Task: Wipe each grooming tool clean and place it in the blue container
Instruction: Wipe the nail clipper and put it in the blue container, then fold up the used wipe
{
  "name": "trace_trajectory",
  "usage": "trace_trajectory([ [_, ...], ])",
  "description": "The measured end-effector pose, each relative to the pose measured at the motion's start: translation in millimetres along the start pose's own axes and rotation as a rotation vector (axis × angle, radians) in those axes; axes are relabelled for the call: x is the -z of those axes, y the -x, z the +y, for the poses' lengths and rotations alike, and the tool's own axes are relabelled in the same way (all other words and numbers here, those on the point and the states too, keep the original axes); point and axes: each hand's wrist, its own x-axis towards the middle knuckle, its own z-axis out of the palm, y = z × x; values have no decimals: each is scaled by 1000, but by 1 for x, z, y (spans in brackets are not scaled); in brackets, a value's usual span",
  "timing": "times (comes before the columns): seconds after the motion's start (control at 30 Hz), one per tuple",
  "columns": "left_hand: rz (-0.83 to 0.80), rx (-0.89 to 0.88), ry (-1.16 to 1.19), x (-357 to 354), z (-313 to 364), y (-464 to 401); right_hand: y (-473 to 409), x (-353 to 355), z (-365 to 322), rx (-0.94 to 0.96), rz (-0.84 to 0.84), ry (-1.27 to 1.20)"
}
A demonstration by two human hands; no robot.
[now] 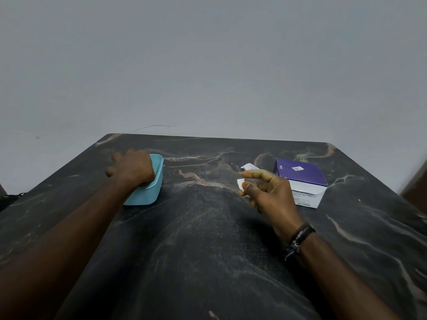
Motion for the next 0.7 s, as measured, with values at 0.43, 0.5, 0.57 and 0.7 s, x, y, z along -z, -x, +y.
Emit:
trace_trajectory([
  [0.43,172,-1,-143,47,29,59,3,-2,-7,-30,16,-103],
  [0.5,328,-105,-115,56,48,67,3,-3,-6,-37,28,-115],
  [0.57,417,-205,1,57,74,64,2,-4,-4,-39,45,-116],
  [0.7,326,-355,396,33,131,44,1,-4,-2,-53,69,-100],
])
